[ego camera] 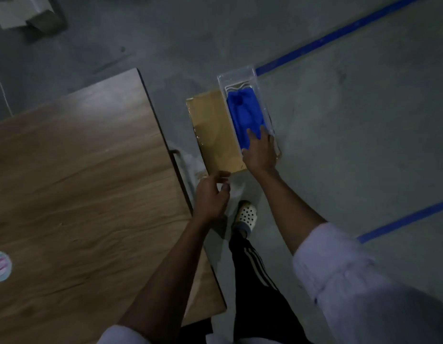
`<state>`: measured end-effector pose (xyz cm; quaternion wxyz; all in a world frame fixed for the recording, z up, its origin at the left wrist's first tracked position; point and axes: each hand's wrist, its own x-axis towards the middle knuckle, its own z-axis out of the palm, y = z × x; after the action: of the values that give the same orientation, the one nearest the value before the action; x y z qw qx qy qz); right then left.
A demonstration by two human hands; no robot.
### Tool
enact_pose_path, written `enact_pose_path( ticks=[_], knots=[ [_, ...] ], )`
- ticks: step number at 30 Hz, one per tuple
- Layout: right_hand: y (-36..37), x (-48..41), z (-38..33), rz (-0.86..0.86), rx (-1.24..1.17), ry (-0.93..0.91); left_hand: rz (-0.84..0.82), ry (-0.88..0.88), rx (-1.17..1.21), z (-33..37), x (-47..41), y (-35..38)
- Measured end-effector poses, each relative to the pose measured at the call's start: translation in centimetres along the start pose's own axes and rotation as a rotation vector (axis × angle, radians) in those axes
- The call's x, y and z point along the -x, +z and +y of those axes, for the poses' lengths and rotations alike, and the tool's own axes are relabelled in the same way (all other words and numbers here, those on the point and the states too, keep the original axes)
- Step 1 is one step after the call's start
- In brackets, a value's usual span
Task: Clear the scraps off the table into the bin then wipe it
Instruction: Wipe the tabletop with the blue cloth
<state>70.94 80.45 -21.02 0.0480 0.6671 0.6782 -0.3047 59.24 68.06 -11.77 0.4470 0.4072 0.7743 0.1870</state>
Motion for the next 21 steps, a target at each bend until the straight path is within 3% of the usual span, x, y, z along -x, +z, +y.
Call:
enact_pose_path(
  ticks=[3, 6, 10, 13, 16, 18, 21],
  knots=[
    [1.9, -1.9, 0.5, -0.047, 0.103, -0.01, 0.029, -0.078, 0.059, -0.3, -0.5, -0.6],
    [2.7, -2.9, 1.3, 0.037, 0.154, -0.046, 0.042, -0.114, 0.089, -0.5, -0.6, -0.8],
    [1.6, -4.4, 1.8, 0.106, 0.056, -0.114, 0.009, -0.152, 0.162, 0.0, -0.5, -0.9],
    [-0.4, -4.1, 1.4, 0.203, -0.217, -0.047, 0.024, -0.177, 0.255, 0.9, -0.3, -1.3],
    [-3.4, -1.6, 0.4, 0.239, -0.675, 0.135, 0.001, -0.26, 0.395, 1.5, -0.1, -1.3],
    [-5.4, 0.6, -0.5, 0.177, -1.036, 0.262, -0.034, -0.33, 0.509, 2.2, 0.1, -1.4],
    [-7.9, 5.0, -1.8, 0.058, -1.378, 0.299, -0.112, -0.484, 0.727, 3.8, 1.2, -1.7]
  ],
)
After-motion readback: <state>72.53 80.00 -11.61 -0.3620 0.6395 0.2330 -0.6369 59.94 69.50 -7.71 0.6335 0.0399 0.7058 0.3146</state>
